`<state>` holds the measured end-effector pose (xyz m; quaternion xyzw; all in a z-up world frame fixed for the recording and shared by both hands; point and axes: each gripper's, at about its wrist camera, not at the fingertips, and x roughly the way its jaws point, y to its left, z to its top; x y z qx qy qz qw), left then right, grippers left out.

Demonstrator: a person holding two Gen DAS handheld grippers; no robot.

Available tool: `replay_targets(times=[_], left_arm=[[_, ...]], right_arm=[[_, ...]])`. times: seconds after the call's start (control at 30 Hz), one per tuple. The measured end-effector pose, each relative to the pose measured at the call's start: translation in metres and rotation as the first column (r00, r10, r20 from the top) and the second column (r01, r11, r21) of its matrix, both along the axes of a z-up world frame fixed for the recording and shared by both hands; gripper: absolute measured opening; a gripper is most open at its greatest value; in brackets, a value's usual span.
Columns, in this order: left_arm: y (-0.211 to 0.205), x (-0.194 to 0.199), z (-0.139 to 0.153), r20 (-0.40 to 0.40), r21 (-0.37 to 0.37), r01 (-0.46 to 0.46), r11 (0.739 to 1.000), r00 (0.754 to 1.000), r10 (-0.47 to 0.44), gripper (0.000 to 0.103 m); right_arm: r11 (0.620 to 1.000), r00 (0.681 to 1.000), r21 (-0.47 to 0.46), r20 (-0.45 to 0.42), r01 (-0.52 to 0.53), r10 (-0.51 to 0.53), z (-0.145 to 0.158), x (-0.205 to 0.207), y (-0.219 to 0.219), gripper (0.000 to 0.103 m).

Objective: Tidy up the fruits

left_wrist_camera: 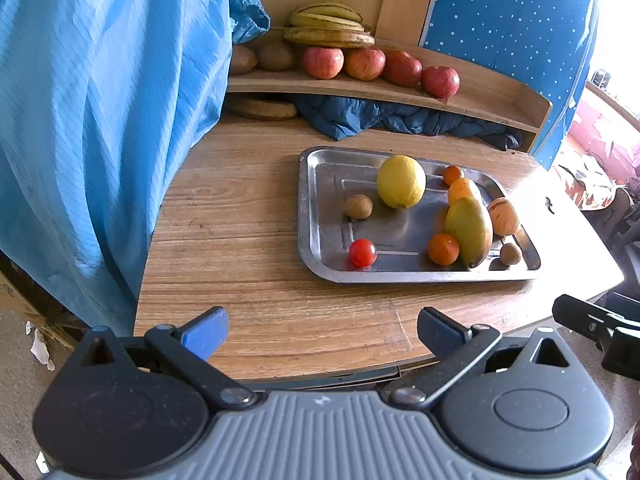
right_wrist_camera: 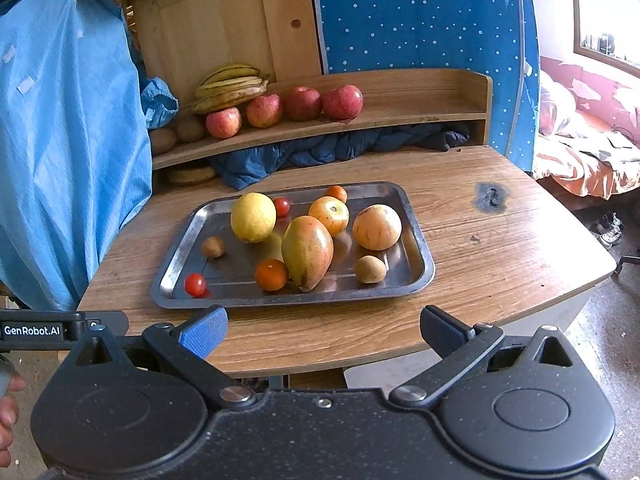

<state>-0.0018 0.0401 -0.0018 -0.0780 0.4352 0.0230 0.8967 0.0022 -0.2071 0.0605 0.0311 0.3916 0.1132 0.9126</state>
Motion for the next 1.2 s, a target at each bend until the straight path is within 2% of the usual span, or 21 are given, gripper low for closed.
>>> replay_targets(times=[1.2], left_arm=[[0.0007,-0.0009,-0.0014,-0.004,-0.002,0.002,1.000,1.000,-0.002,0.102]], right_arm=[[1.000,1.000,-0.005,0.000,0.012,-0.012,0.0005,-0.0006,0.0015,0.102]])
